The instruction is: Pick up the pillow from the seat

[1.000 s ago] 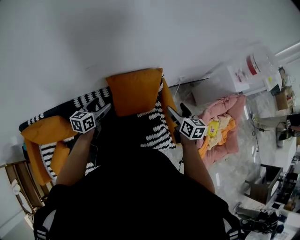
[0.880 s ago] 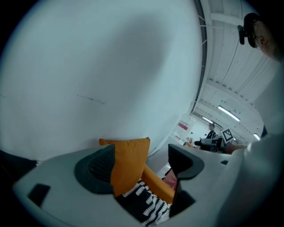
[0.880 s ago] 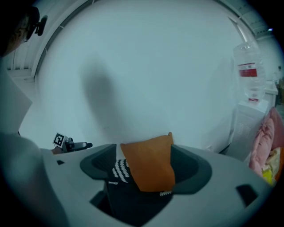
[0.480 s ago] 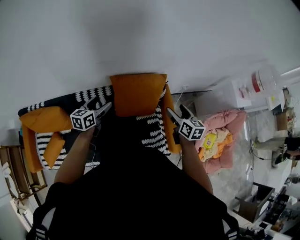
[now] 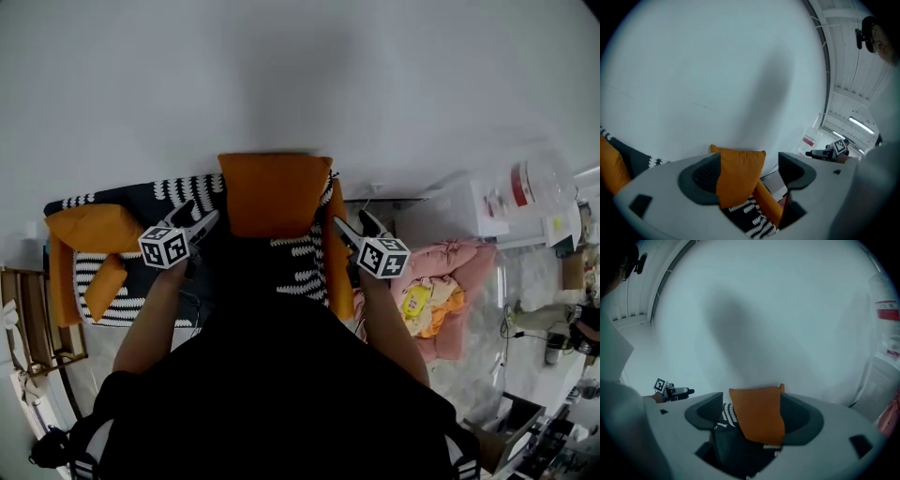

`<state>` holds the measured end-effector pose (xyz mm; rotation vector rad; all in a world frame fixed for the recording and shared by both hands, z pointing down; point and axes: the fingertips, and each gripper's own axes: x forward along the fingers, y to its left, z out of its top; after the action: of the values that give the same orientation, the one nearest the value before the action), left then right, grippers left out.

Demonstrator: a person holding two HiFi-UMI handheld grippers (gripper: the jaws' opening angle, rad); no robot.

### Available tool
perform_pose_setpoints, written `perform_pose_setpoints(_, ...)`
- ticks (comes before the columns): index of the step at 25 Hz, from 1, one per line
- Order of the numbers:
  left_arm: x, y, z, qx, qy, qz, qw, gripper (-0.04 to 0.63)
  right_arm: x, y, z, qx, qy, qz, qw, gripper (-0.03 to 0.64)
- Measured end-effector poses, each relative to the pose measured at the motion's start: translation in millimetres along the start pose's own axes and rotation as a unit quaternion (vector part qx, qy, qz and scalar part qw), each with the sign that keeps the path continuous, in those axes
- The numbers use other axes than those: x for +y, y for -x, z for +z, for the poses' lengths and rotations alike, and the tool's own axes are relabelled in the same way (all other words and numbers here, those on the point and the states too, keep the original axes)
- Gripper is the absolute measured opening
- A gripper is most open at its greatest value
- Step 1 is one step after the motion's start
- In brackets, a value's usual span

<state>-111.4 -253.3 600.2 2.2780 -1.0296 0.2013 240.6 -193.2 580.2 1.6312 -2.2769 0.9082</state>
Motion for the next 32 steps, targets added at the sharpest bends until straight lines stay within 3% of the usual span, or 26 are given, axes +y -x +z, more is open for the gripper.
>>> perform_pose_setpoints(14,-26.4,-6.3,-16.7,0.002,0.012,0.029,0.9995,0.376,-28.7,-9.9,-0.2,0.018,0.001,0.037,0.999,0.374)
perform_pose_setpoints(32,4.2,-23.9,-14.2,0.012,0.032,0.05,0.9982,0.376,-38.5,-50.6,-1.4,0.052,0.004,0.047,0.998,0.374)
